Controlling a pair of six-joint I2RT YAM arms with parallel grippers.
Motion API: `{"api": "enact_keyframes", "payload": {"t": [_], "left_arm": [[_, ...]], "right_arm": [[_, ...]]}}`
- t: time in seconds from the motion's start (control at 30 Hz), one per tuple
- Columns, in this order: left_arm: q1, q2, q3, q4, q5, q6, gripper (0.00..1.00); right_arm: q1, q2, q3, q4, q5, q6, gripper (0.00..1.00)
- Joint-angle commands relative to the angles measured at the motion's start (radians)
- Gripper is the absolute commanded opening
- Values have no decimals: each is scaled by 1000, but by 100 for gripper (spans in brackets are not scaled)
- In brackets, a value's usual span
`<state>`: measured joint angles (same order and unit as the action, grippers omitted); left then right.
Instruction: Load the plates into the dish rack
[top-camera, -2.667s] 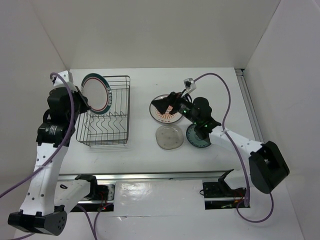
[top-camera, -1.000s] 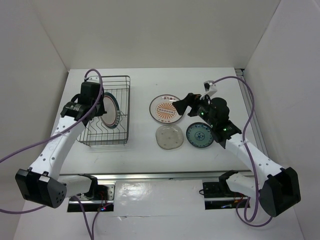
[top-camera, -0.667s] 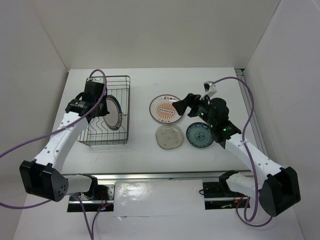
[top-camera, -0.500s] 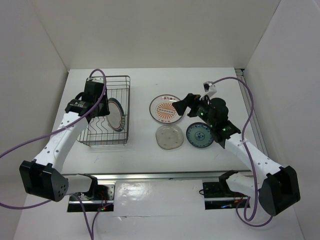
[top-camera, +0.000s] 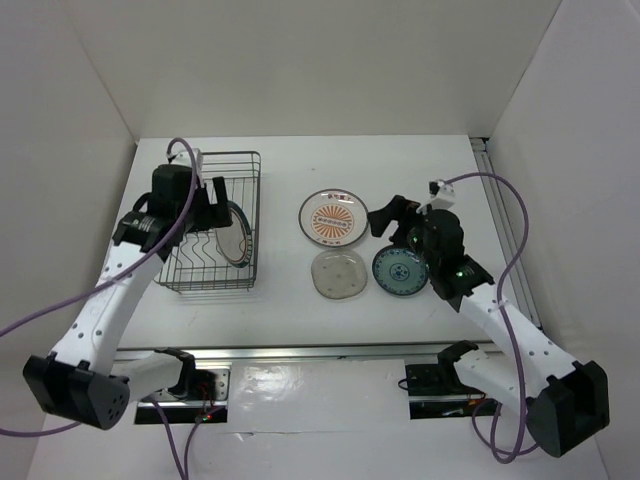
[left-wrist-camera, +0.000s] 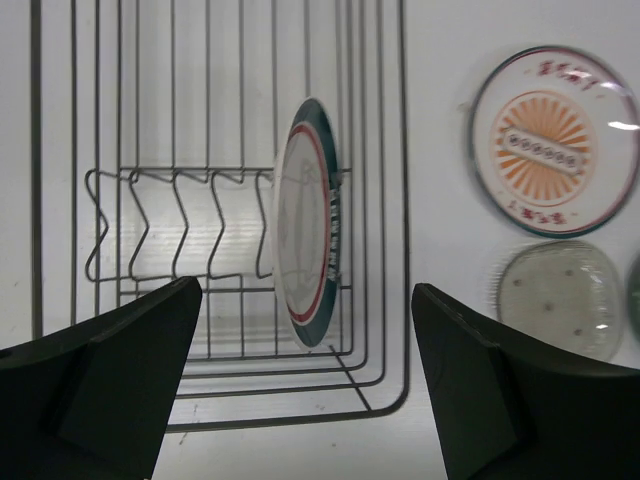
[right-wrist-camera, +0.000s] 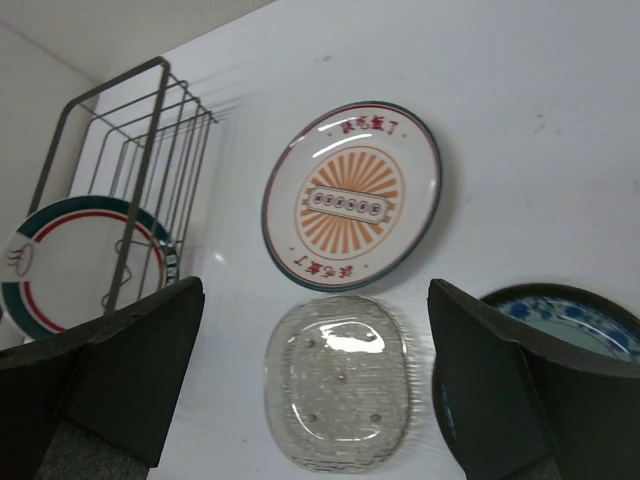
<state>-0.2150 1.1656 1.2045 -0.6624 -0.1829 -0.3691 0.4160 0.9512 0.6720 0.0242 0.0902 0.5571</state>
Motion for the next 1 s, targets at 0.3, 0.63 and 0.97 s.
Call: {"api": "enact_keyframes", "payload": {"t": [0.3,0.63,0.97], "left_arm": [[39,-119,-36,150,322,2,100],[48,-156,-57,161,339,24,100],[77,-156,-57,170,410,24,100]], "right_arm": [[-216,194,-69,173,-279,-121,97],[-332,681,208,269,-566,-184,95],[-332,991,438,243,-699,-195,92]]}}
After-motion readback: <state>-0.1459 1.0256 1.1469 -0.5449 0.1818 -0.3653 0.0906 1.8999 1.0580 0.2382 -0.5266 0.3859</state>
